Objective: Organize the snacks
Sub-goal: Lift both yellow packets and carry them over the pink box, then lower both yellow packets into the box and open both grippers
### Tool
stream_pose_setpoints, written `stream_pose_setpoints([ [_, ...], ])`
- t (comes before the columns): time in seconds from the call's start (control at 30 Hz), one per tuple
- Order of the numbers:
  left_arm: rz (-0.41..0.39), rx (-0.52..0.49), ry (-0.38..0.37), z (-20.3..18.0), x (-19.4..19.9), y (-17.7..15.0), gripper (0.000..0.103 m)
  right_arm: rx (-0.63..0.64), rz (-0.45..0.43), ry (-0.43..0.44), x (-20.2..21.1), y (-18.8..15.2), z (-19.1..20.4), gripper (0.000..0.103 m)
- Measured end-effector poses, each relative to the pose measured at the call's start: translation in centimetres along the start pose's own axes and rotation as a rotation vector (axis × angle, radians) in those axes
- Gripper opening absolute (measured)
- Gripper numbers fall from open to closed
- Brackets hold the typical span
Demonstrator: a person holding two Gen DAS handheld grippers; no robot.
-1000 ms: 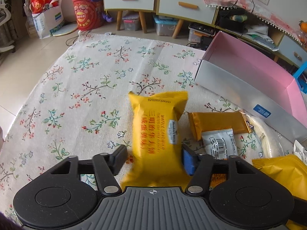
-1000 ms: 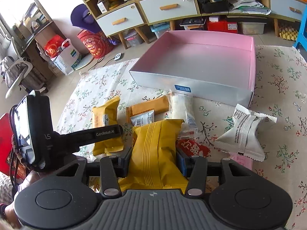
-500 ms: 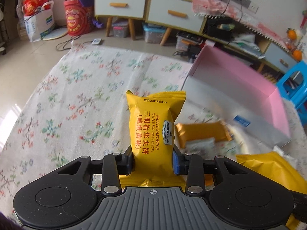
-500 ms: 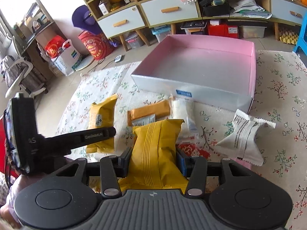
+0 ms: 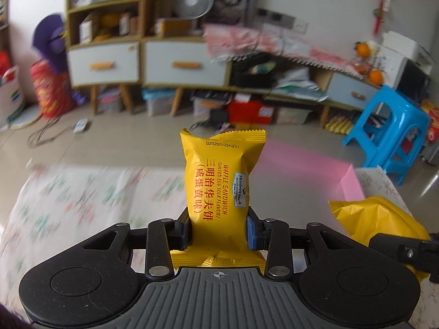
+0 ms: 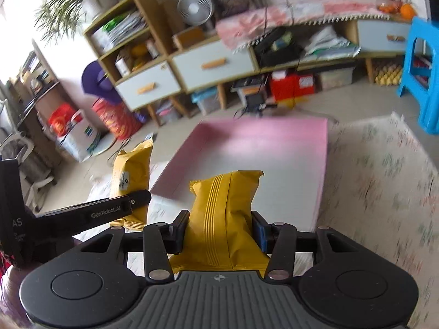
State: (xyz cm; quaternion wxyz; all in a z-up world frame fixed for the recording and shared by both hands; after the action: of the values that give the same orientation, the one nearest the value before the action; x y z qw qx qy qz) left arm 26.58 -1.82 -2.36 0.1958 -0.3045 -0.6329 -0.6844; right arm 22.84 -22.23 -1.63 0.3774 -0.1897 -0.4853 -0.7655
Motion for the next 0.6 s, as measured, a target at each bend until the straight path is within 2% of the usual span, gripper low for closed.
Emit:
stream_pose_setpoints([
  [0.17, -0.029, -0.059, -0.027, -1.0, -4.4, 0.8, 0.035, 0.013, -0.057, -0.017, -2.7, 2.2, -1.7, 0.035],
  [0.3, 0.0, -0.102, -0.017, -1.3, -6.8, -0.2, 0.035, 0.027, -0.071, -0.011, -5.0, 2.6, -2.4, 0.035],
  [0.5, 0.037, -0.202, -0.008, -1.2, -7.1, -3.1, 0.036, 0.098, -0.039, -0.044, -8.1, 1.1, -2.9, 0.035],
  [0.6, 0.046, -0.181, 0.002, -0.8, -6.3, -3.7, 0.036, 0.126, -0.022, -0.066, -8.7, 0.6, -2.9, 0.035],
])
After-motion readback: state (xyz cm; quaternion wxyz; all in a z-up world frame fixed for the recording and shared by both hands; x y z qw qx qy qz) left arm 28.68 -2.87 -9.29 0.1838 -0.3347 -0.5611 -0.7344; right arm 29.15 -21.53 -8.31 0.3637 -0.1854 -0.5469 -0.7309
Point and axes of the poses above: each gripper's, at about its wrist camera, not at the fingertips, and x roughly against the way its jaws point, z to its left, y to its top, the point moved 5 cm from there along -x, roughly the way its jaws point, and after that the axes turned 10 degrees about -x, right-handed, at the moved point
